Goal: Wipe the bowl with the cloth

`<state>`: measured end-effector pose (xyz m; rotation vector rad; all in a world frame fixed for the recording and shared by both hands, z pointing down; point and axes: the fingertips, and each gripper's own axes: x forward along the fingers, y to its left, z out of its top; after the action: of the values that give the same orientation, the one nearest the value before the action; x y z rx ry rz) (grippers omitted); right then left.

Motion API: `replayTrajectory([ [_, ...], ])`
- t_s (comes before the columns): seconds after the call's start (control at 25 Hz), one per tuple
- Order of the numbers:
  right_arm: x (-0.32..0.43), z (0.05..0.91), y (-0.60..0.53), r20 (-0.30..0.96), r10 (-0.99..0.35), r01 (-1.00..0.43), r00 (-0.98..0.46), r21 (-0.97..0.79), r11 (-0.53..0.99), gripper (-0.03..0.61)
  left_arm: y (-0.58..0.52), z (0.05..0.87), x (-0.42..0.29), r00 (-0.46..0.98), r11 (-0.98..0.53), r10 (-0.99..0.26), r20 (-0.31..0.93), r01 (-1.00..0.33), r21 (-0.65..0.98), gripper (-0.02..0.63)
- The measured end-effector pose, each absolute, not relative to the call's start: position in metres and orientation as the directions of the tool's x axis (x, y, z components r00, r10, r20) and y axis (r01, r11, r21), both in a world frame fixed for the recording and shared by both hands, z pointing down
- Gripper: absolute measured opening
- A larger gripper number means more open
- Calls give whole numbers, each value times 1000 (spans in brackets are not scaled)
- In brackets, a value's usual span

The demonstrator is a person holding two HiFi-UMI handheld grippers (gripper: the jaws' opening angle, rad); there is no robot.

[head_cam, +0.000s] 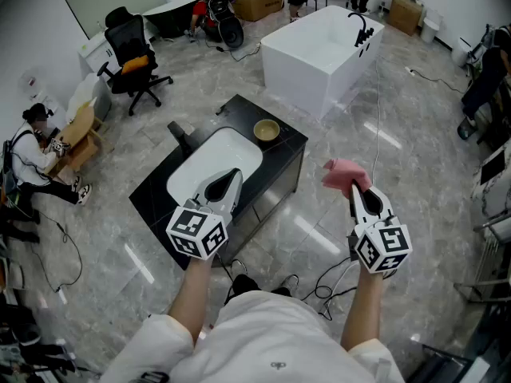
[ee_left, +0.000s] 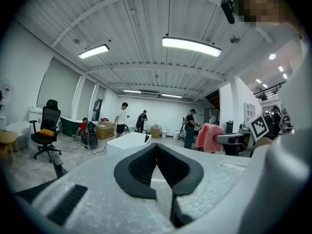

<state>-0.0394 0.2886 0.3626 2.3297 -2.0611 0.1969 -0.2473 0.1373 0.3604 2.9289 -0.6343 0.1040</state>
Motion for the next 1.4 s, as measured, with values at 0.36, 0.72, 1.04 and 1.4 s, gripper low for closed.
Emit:
replayTrajectory([
  [0.36,-38,370,291,126,-987,-991,100,-72,-109,15,145,366,-244,903,-896,-414,118,-427,120,12],
  [0.72,-30,372,301,115,-988,-992,103,-62,-111,15,151,370,-243,892,-885,-435,120,-449,127,12],
  [1.04,-17,380,319,139,-985,-992,104,-63,-113,15,165,377,-224,893,-886,-428,135,-445,129,12],
  [1.4,-4,389,314,138,-983,-985,119,-109,-135,15,157,391,-213,889,-888,-423,176,-445,115,12],
])
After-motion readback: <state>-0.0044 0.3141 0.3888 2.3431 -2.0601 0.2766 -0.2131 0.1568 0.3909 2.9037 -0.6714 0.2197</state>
